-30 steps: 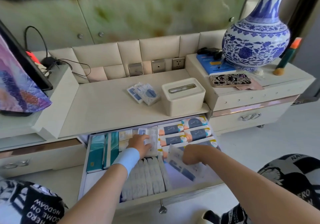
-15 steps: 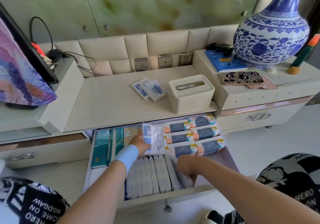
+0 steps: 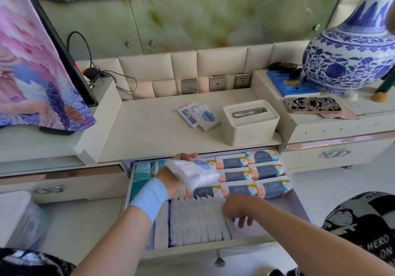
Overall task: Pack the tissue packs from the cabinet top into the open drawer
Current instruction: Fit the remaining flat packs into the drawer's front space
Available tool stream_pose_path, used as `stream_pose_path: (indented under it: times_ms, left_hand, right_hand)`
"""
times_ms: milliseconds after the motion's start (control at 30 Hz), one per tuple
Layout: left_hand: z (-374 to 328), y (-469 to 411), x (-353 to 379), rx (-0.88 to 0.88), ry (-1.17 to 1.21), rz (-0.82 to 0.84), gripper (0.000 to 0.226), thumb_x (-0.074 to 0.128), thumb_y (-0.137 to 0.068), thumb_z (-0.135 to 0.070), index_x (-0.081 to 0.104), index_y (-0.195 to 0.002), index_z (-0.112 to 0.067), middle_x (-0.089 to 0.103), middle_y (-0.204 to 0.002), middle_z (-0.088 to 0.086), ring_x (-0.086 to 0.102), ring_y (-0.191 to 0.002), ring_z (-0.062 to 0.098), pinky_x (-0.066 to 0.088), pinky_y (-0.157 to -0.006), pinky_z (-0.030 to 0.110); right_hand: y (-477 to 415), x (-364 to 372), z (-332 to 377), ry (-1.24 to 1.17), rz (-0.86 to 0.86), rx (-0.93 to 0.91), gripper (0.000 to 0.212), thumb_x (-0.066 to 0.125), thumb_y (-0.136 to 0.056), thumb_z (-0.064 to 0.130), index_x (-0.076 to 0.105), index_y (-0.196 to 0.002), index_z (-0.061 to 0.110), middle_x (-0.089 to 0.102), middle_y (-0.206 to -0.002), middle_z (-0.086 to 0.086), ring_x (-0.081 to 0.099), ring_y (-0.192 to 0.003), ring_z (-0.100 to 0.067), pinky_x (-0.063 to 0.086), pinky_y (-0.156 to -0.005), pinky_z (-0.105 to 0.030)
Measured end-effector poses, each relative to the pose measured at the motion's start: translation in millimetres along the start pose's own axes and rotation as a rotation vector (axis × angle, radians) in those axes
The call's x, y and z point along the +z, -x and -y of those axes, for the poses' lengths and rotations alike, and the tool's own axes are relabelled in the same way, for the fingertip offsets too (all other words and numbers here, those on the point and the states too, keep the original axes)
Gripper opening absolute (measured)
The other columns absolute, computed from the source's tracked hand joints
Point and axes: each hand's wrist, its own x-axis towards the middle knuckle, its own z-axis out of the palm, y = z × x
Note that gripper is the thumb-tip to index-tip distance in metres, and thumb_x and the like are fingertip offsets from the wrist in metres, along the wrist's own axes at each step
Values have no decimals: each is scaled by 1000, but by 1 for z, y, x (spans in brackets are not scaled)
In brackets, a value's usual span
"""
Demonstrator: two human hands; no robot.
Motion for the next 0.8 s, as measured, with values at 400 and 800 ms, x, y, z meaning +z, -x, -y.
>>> stream_pose_path:
  times_ms: [400, 800]
  left_hand:
    - [-13, 32, 10, 300, -37, -3, 29, 58, -80, 16, 77, -81, -5, 72, -108, 7, 68, -94, 27, 58, -77, 35]
    - [-9, 26, 50, 491, -807, -130, 20, 70, -77, -28, 66, -96, -23, 73, -90, 3, 68, -82, 24, 57, -70, 37]
  right_hand:
    - [36, -47, 9, -1183, 91, -502, 20, 50, -96, 15, 64, -108, 5, 65, -88, -14, 65, -68, -25, 52, -61, -35]
    - [40, -65, -17, -1275, -280, -415, 29, 56, -96, 28, 65, -118, 10, 70, -111, -17, 70, -94, -33, 58, -73, -41]
